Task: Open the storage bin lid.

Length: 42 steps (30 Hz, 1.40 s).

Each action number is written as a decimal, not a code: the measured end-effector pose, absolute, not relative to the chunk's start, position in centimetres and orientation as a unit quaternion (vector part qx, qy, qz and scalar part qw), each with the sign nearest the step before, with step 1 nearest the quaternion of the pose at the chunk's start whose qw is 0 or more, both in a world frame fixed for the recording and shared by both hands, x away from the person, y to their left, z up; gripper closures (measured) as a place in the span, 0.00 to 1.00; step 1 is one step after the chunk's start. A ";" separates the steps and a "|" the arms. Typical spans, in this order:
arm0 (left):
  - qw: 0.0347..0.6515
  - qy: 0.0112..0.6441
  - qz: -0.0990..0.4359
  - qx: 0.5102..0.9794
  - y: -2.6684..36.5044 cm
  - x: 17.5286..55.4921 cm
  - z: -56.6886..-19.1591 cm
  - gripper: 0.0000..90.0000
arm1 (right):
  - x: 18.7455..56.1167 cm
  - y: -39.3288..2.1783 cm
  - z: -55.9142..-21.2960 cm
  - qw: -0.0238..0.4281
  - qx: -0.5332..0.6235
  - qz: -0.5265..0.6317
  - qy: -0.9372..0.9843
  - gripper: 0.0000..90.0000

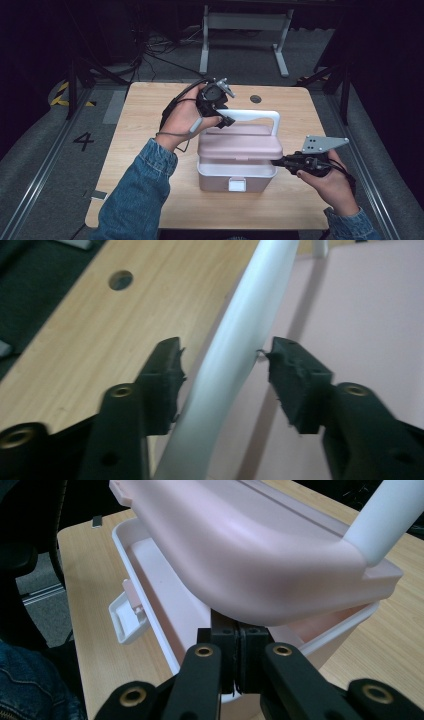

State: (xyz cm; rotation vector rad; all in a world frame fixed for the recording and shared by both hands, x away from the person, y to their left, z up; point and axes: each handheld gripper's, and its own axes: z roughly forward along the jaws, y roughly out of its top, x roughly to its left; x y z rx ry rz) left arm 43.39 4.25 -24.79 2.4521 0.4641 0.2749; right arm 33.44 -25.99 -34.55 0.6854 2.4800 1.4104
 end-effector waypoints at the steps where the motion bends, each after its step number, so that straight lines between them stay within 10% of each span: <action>1: 0.310 0.176 0.104 0.928 4.2 43.4 -24.8 0.48 | 33.4 -26.0 -34.5 0.104 0.233 0.479 0.840 1.00; 7: 0.322 0.187 0.139 0.918 5.5 42.3 -24.1 0.35 | 33.5 -26.0 -34.4 0.110 0.235 0.486 0.835 1.00; 42: 0.367 0.278 0.160 0.873 14.8 38.6 -27.4 0.35 | 36.4 -26.0 -32.0 0.162 0.258 0.522 0.797 1.00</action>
